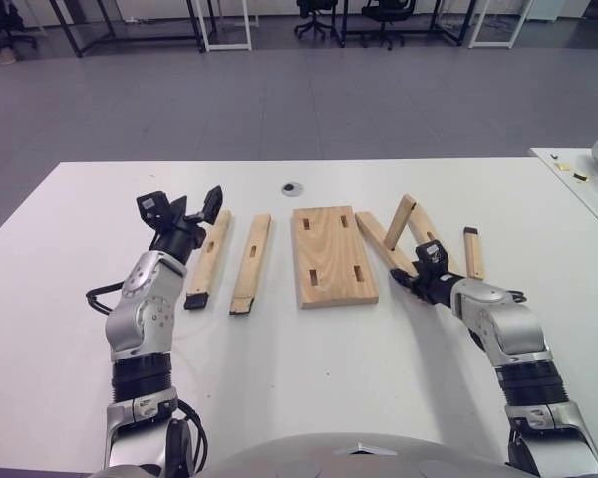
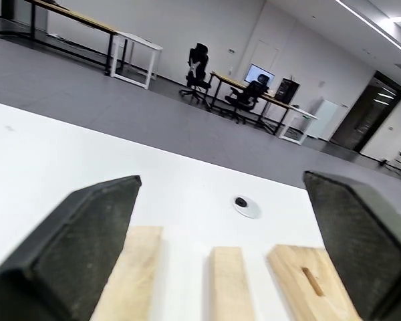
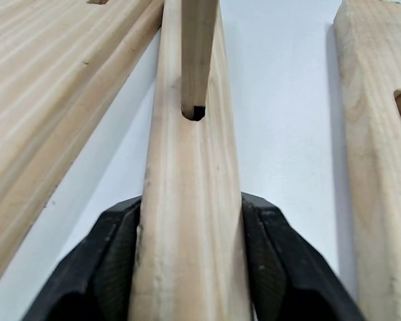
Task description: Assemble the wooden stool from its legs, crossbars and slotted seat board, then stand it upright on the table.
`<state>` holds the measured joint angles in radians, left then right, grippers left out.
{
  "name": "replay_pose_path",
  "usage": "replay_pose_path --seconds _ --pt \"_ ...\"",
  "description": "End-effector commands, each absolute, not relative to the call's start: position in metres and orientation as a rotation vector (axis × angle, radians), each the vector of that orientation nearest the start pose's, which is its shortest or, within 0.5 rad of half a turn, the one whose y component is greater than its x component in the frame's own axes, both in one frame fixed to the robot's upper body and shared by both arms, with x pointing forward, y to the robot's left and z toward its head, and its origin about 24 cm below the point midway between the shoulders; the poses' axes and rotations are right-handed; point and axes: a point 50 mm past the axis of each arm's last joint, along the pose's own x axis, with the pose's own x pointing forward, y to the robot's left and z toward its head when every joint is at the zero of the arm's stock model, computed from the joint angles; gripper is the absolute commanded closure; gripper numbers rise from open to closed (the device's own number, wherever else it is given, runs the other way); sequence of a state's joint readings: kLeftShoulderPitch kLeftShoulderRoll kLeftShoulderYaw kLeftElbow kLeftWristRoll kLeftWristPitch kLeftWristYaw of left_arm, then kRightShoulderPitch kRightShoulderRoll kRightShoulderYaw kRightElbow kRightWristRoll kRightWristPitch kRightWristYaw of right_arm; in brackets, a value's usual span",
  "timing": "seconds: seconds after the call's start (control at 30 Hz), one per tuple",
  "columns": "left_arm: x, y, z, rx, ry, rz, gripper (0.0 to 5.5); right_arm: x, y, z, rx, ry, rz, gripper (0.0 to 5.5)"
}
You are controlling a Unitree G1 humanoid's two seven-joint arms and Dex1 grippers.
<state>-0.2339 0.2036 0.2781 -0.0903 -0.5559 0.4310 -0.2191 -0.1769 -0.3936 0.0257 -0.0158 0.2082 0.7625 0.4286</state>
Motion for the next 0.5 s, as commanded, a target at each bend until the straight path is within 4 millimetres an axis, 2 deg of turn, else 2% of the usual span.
replay_pose_path --seconds 0.03,0.13,0.27,0.37,0.43,0.5 --pt "0.29 0.204 0.11 -0.37 0.001 -0.267 1.04 0.268 -0.192 0.038 0.005 0.562 0.417 3.41" --pt "0.297 0.205 0.125 -0.448 -0.032 -0.379 1.04 0.273 -0.189 0.055 0.129 0.445 0.427 3.41" --pt "0.31 0.212 0.146 -0.491 -0.074 -0.443 1.04 0.281 -0.184 0.077 0.202 0.331 0.457 3.41" --pt "0.316 0.192 0.158 -0.57 -0.038 -0.645 1.04 0.276 -0.163 0.102 0.34 0.239 0.673 3.41" --pt "0.316 0.176 0.165 -0.62 0.018 -0.806 1.04 0.27 -0.15 0.126 0.457 0.158 0.848 3.41" --pt "0.315 0.168 0.169 -0.635 0.069 -0.903 1.04 0.267 -0.146 0.144 0.538 0.098 0.943 3.41"
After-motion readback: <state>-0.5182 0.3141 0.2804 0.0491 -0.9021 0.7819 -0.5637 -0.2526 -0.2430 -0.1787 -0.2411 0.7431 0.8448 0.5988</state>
